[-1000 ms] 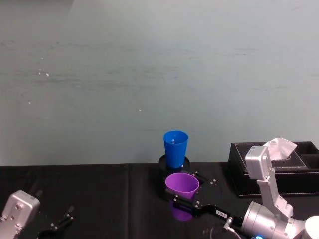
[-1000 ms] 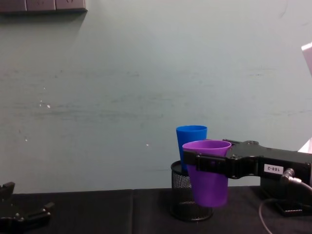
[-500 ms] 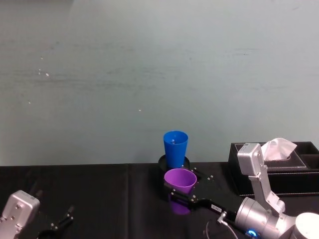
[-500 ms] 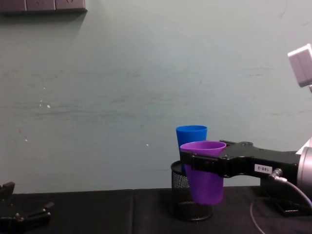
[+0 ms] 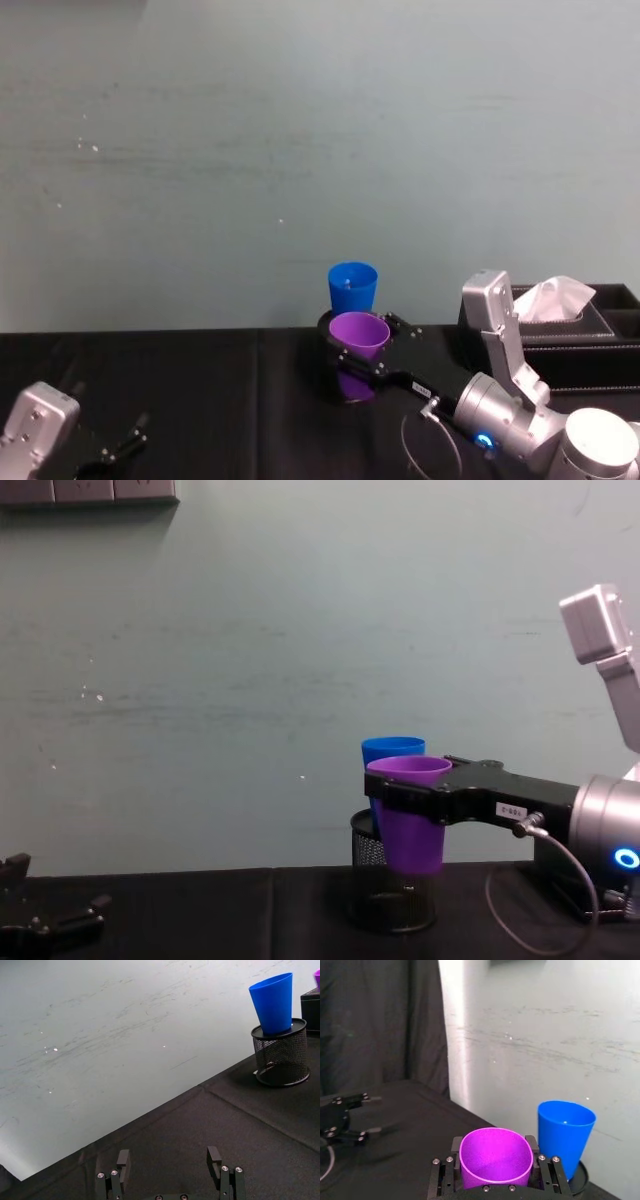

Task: Pick up one cup with a gripper and tap it against the other cup.

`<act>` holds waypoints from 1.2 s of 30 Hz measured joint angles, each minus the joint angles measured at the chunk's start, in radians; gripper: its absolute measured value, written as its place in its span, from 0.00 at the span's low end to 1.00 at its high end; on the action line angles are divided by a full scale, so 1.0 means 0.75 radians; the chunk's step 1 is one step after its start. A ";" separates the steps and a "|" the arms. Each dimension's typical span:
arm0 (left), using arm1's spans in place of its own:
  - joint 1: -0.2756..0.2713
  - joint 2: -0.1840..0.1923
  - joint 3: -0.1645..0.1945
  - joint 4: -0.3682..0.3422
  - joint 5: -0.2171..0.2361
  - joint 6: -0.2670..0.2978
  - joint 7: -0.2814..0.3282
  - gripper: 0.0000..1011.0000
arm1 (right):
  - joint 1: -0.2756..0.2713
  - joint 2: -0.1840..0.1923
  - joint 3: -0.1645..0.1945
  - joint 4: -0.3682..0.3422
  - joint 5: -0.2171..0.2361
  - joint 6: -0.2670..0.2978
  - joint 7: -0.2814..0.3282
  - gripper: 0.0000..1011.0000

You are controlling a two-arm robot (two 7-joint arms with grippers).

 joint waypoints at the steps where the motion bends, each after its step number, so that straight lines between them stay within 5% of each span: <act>1: 0.000 0.000 0.000 0.000 0.000 0.000 0.000 0.99 | 0.008 -0.006 0.003 0.015 -0.002 -0.004 0.000 0.75; 36: 0.000 0.000 0.000 0.000 0.000 0.000 0.000 0.99 | 0.235 -0.184 0.080 0.461 -0.040 -0.092 0.086 0.75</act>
